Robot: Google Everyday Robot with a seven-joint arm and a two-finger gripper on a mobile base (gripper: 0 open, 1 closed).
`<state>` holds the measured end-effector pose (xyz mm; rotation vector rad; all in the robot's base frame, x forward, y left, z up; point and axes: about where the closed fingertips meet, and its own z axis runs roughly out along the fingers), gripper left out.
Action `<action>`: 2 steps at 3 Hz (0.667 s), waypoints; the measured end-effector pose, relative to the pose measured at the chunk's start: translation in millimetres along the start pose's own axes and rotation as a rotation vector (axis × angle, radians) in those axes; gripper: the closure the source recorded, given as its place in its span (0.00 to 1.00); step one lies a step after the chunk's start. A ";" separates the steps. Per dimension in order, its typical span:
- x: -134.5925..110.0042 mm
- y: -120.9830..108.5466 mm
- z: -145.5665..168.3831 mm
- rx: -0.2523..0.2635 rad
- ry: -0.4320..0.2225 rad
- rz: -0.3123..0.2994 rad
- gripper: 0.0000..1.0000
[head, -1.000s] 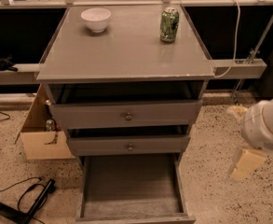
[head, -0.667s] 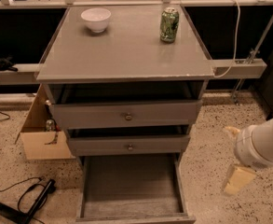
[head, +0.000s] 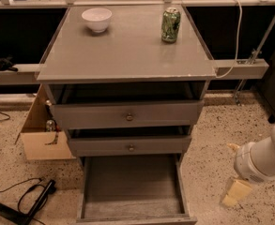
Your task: Close bottom drawer
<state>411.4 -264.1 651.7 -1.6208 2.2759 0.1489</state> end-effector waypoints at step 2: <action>-8.6 9.6 90.6 -0.023 -0.064 -0.028 0.00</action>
Offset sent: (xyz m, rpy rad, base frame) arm 0.0264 0.0600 -0.1704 0.1337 -0.0059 0.0403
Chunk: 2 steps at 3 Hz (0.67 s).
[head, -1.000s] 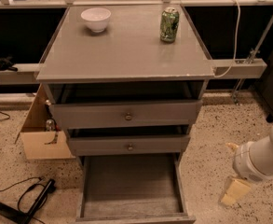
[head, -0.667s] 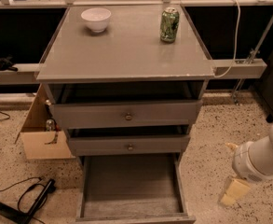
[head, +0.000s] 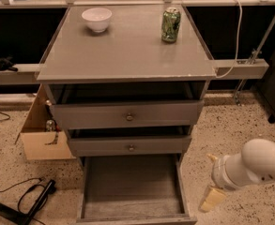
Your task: Close bottom drawer
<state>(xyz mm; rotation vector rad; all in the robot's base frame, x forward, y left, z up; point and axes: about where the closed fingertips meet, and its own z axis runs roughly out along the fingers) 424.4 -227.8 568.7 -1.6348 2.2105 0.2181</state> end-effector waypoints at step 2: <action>24.3 16.5 143.2 -0.063 -0.150 0.090 0.42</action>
Offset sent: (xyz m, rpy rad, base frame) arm -0.0048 0.0545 -0.2706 0.3730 0.1442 -0.0755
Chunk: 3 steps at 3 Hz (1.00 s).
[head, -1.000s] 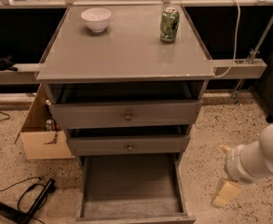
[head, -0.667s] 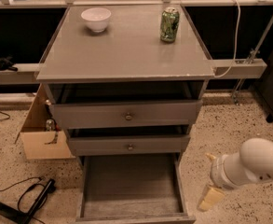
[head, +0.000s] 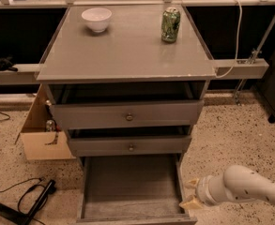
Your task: Close bottom drawer
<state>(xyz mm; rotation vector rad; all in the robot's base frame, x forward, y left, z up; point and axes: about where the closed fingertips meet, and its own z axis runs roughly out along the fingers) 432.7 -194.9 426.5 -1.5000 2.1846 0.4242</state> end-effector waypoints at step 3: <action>84.1 40.5 117.6 -0.150 -0.146 0.210 1.00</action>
Offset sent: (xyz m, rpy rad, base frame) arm -0.0632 -0.0066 -0.2020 0.3021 0.2581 -0.1613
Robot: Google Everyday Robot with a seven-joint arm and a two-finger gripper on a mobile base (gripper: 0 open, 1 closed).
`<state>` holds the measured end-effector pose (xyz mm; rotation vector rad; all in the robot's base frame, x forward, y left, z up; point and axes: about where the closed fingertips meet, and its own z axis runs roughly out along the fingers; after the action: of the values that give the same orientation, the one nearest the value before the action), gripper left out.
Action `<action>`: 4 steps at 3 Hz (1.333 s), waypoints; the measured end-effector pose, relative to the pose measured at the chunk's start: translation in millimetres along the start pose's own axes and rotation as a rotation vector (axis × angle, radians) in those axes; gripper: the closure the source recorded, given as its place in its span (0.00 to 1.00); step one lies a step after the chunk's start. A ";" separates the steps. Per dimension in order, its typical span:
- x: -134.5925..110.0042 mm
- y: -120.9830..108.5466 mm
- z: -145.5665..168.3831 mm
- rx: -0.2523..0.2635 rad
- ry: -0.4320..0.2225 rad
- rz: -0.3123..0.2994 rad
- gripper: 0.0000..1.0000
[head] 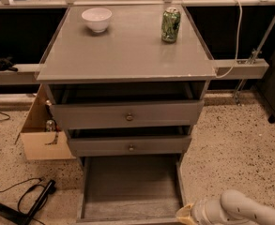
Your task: Close bottom drawer
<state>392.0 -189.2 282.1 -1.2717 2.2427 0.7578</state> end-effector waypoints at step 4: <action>92.3 46.8 129.5 -0.040 -0.012 0.013 1.00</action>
Offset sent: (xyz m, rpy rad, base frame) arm -0.0646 0.0266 -0.1300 0.0445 0.1030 -0.0067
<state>322.0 -142.4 139.3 -1.2692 2.2384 0.8165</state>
